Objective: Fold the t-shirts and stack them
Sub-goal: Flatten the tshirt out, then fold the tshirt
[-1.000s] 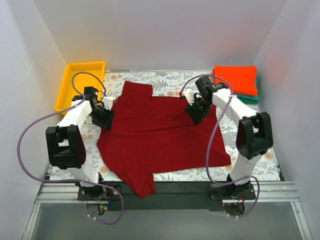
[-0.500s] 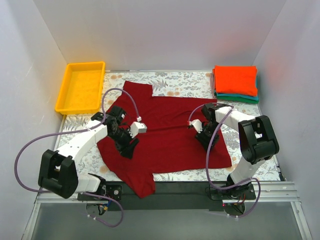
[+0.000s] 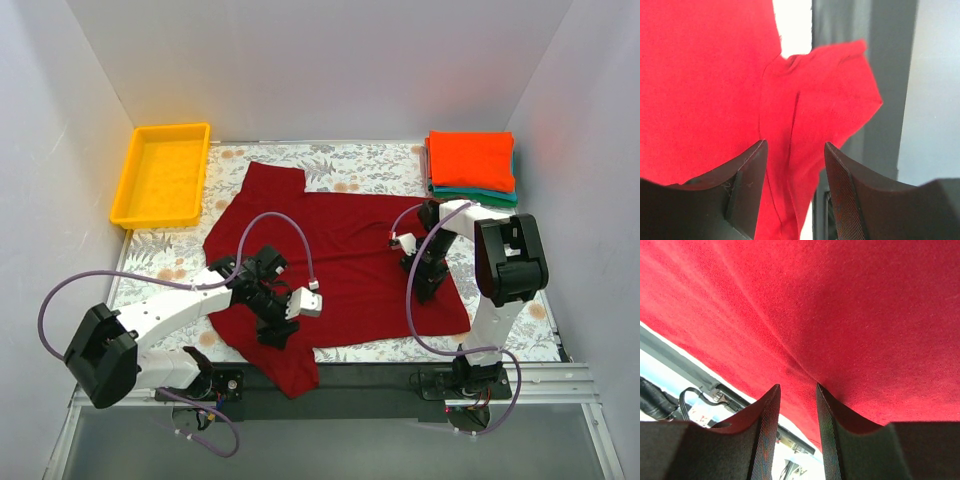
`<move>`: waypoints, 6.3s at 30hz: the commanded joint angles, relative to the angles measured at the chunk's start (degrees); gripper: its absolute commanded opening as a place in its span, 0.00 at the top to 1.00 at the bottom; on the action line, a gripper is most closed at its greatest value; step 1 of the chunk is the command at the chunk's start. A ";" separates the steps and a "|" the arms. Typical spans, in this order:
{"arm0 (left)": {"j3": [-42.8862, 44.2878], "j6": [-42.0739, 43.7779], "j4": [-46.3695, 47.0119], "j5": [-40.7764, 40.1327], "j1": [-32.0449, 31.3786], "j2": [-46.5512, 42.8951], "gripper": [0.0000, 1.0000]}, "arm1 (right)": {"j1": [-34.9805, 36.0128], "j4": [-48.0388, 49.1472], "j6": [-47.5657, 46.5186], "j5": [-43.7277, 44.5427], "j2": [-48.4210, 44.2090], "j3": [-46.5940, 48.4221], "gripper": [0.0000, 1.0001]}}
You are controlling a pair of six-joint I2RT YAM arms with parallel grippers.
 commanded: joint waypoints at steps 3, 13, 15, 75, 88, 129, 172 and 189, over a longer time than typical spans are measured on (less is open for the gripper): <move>-3.32 4.54 11.45 6.58 -4.84 -4.92 0.52 | -0.94 8.44 -1.81 5.49 4.00 1.54 0.57; -8.95 9.03 17.43 5.71 -9.86 -2.55 0.53 | -1.29 8.26 -2.08 5.49 4.88 2.51 0.57; -9.65 9.47 18.14 5.01 -10.30 -1.59 0.54 | -1.38 8.26 -2.17 5.58 4.88 2.33 0.57; -1.49 -4.50 1.35 7.80 9.35 -15.57 0.82 | -3.49 6.59 -4.45 7.69 2.34 -1.18 0.57; 0.45 -8.03 7.95 -2.55 33.55 5.36 0.81 | -4.19 1.15 -7.17 4.61 -8.02 0.92 0.52; 10.76 -9.52 12.33 -8.78 41.55 19.78 0.86 | -0.76 2.27 -3.49 1.79 8.74 22.99 0.64; 47.46 -29.29 28.60 -7.04 43.75 48.33 0.63 | -13.86 12.22 7.51 0.84 22.72 44.69 0.48; 58.80 -30.44 28.95 -9.32 40.50 59.41 0.53 | -13.77 12.66 6.45 -3.74 27.73 46.28 0.73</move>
